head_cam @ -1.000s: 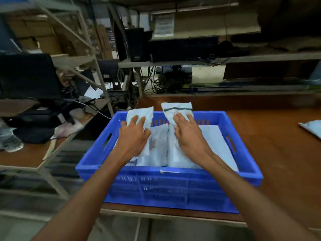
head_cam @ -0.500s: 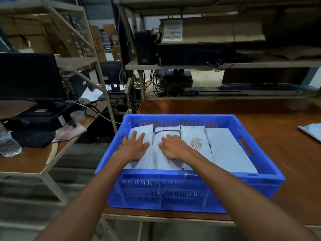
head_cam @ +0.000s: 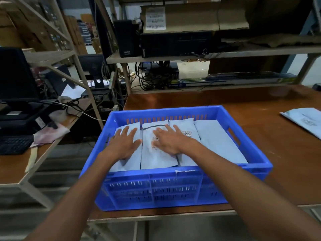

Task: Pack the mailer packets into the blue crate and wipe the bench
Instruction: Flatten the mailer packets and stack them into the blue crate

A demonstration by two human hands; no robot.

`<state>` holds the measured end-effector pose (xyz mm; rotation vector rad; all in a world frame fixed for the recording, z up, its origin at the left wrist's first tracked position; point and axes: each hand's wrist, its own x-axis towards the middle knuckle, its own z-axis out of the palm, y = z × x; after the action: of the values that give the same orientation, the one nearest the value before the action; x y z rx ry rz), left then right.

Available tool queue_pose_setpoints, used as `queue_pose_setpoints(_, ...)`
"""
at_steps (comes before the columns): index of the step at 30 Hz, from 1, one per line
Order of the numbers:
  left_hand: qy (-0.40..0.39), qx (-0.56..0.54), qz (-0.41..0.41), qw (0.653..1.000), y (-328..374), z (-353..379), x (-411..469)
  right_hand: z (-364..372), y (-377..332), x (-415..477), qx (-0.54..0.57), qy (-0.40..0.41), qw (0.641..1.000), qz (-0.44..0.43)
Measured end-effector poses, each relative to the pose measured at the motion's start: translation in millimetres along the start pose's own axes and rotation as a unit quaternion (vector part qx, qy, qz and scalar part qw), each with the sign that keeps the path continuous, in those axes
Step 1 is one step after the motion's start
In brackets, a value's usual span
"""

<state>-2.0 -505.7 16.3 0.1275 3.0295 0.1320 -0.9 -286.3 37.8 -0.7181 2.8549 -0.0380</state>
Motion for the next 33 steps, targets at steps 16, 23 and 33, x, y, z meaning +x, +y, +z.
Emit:
queue_pose_setpoints(16, 0.019, -0.053, 0.314, 0.948, 461, 2, 61, 41, 368, -223, 0.142, 0.222, 0.897, 0.355)
queue_pose_setpoints(23, -0.097, -0.059, 0.296, 0.948, 646, 64, 96, 84, 569, -315, 0.183, 0.212, 0.849, 0.448)
queue_pose_setpoints(33, -0.062, -0.026, 0.305, 0.950, 824, 142, 222, 114, 783, -270, 0.081, 0.134, 0.908, 0.389)
